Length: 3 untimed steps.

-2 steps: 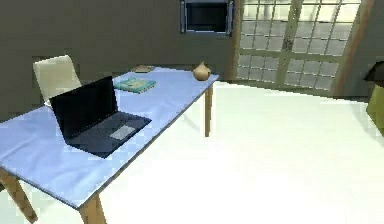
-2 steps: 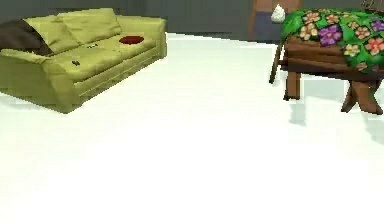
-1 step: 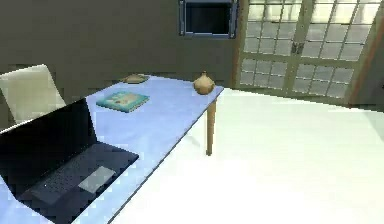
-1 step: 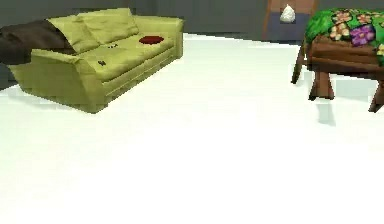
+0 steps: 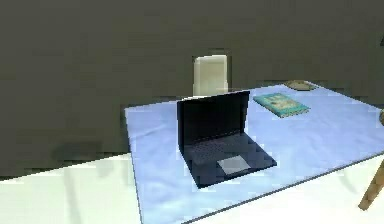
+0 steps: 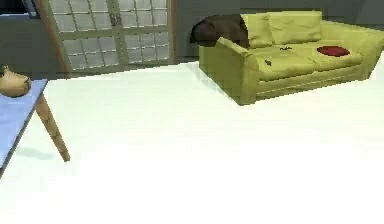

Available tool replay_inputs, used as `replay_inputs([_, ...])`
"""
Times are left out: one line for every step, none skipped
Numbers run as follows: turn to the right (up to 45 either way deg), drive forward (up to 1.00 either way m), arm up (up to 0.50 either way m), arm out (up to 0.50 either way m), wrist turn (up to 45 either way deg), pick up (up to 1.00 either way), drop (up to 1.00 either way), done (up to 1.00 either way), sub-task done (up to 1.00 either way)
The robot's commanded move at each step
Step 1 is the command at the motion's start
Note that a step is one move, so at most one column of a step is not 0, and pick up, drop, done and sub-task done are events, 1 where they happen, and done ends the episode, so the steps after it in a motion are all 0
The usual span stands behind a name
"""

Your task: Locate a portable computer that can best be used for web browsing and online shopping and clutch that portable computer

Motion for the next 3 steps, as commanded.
replay_inputs([-45.0, 0.00, 0.00, 0.00, 0.0, 0.00, 0.00, 0.00, 0.00])
replay_inputs([-30.0, 0.00, 0.00, 0.00, 0.0, 0.00, 0.00, 0.00, 0.00])
replay_inputs([0.0, 0.00, 0.50, 0.00, 0.0, 0.00, 0.00, 0.00, 0.00])
